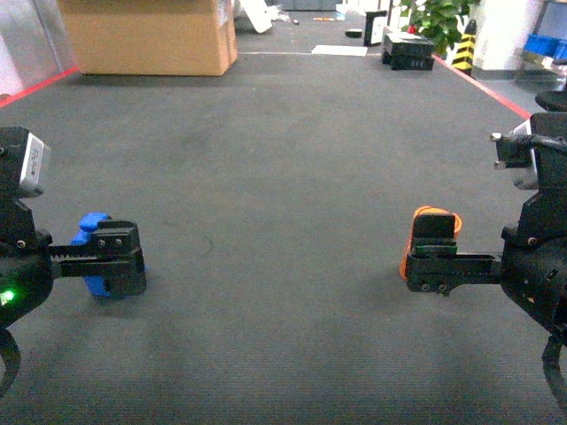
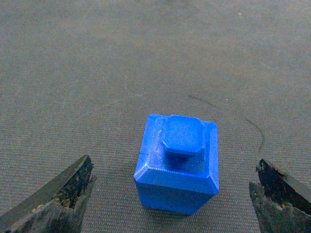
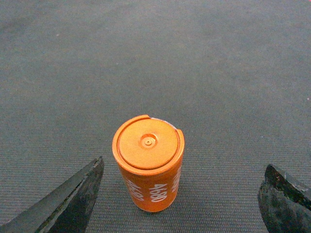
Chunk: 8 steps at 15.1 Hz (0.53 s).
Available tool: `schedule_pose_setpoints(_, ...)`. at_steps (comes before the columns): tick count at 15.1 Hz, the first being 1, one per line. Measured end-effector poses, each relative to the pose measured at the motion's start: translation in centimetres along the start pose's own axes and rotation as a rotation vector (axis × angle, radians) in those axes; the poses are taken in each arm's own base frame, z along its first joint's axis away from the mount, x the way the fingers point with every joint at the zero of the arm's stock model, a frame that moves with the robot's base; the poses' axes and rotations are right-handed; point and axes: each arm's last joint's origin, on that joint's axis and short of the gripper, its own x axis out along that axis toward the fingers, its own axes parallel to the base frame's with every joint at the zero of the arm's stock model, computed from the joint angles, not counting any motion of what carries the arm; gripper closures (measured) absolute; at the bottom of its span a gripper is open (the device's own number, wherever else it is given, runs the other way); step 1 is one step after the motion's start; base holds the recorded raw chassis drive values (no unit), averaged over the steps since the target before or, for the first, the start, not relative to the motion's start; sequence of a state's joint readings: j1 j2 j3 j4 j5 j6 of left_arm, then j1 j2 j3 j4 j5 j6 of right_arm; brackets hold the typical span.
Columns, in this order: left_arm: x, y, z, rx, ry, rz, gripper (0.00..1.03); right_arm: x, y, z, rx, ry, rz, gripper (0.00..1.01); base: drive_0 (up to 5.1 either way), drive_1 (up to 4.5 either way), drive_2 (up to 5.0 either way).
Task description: Sort blue parts and orange caps into right shelf containers
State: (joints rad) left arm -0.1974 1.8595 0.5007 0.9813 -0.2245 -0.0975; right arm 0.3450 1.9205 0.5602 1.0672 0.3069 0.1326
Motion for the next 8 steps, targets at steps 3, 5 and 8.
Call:
schedule_pose_setpoints(3,1.2,-0.1,-0.9,0.006,0.035,-0.001,0.05,1.7,0.2,-1.4,-0.002,0.046,0.004,0.03,0.0,0.00,0.0)
schedule_pose_setpoints(5,1.7,0.0,-1.2,0.004,0.038,0.003,0.05,2.4,0.2,-1.7,-0.003,0.056,0.000,0.03,0.0,0.00,0.0)
schedule_pose_setpoints(8,2.5,0.2,-1.5,0.002,0.048,0.013,0.05,3.2,0.4,-1.9,-0.006,0.057,-0.011,0.03,0.0,0.00,0.0)
